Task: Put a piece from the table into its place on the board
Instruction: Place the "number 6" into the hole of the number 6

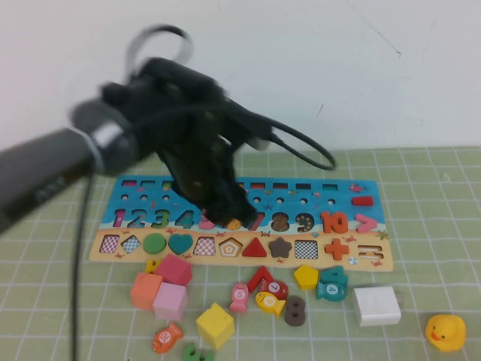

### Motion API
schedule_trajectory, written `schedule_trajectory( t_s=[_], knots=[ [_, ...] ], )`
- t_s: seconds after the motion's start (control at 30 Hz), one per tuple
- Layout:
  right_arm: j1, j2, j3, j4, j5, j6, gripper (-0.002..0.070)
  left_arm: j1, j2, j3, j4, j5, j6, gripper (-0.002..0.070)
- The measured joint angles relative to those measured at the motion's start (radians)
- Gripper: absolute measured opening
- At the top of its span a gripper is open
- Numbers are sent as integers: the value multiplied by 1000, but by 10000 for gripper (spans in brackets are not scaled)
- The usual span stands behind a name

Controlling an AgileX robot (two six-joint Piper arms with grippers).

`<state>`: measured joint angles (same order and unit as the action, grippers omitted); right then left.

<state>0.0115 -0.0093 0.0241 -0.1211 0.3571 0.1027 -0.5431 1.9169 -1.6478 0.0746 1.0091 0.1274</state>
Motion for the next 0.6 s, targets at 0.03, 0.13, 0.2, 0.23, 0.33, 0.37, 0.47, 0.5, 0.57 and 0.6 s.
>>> schedule_trajectory(
  t_s=[0.03, 0.13, 0.2, 0.23, 0.33, 0.37, 0.47, 0.5, 0.57, 0.6],
  knots=[
    [0, 0, 0, 0, 0, 0, -1, 27, 0, -2, -41, -8, 76, 303],
    [0, 0, 0, 0, 0, 0, -1, 87, 4, -11, -122, -10, 233, 303],
    [0, 0, 0, 0, 0, 0, -1, 108, 16, -17, -131, -12, 270, 303],
    [0, 0, 0, 0, 0, 0, -1, 115, 26, -21, -131, -14, 283, 303],
    [0, 0, 0, 0, 0, 0, -1, 126, 65, -31, -113, -21, 320, 303],
    [0, 0, 0, 0, 0, 0, -1, 126, 82, -36, -100, -24, 334, 303],
    [0, 0, 0, 0, 0, 0, -1, 126, 137, -59, -84, -30, 390, 303],
    [0, 0, 0, 0, 0, 0, -1, 126, 152, -68, -82, -30, 403, 303],
    [0, 0, 0, 0, 0, 0, -1, 126, 187, -95, -75, -33, 422, 303],
    [0, 0, 0, 0, 0, 0, -1, 126, 199, -106, -75, -33, 426, 303]
  ],
)
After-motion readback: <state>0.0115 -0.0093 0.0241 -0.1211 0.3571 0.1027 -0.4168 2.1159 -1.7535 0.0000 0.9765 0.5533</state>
